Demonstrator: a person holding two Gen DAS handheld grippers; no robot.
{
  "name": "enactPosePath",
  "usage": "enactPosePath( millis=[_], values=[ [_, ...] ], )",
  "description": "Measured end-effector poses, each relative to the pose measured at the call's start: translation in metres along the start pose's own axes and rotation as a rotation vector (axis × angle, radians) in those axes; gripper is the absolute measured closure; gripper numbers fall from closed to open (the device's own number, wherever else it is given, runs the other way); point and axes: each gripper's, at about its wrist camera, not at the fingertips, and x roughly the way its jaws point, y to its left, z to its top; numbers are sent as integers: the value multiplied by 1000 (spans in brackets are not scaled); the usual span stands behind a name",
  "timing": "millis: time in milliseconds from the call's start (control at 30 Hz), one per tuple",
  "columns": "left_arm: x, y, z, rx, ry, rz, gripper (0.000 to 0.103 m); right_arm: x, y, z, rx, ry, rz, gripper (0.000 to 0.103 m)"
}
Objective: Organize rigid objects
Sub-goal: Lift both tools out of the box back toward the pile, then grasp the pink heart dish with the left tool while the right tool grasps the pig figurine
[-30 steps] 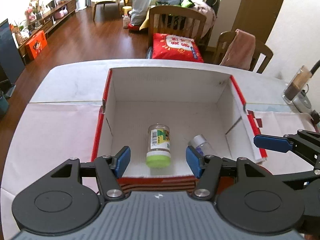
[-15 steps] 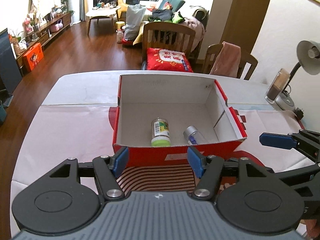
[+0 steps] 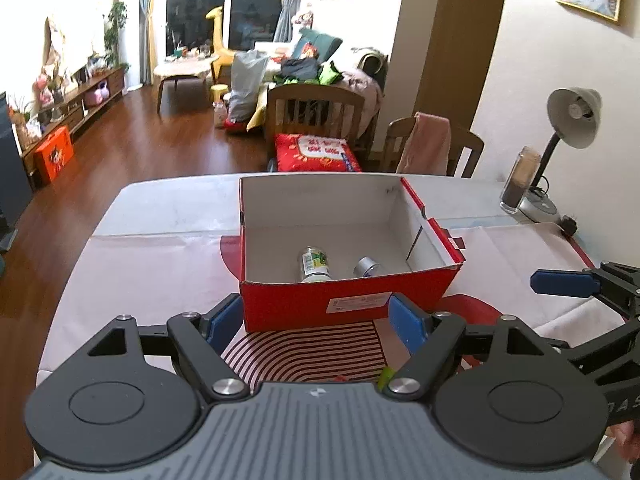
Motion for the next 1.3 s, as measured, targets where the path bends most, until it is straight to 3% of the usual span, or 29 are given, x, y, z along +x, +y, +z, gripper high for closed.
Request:
enactPosePath(
  millis=[267,467,733,1033,1300],
  values=[
    [-10,3,-35,22,-13,-26,19,-14,-3,-44,37,9,-20,0],
    [-5,1,-67,19,21,-42,19,-14,-4,-82,83,60,-74,0],
    [14,-16,-112,88,87,-45,19,-6,-9,-124,128,124,-139,0],
    [45,-35,-159,173,180,-73,19,5,-19,-152,163,211,-187,1],
    [59,-39,-180,149,209,-84,19,17,-26,-163,221,259,-206,4]
  ],
)
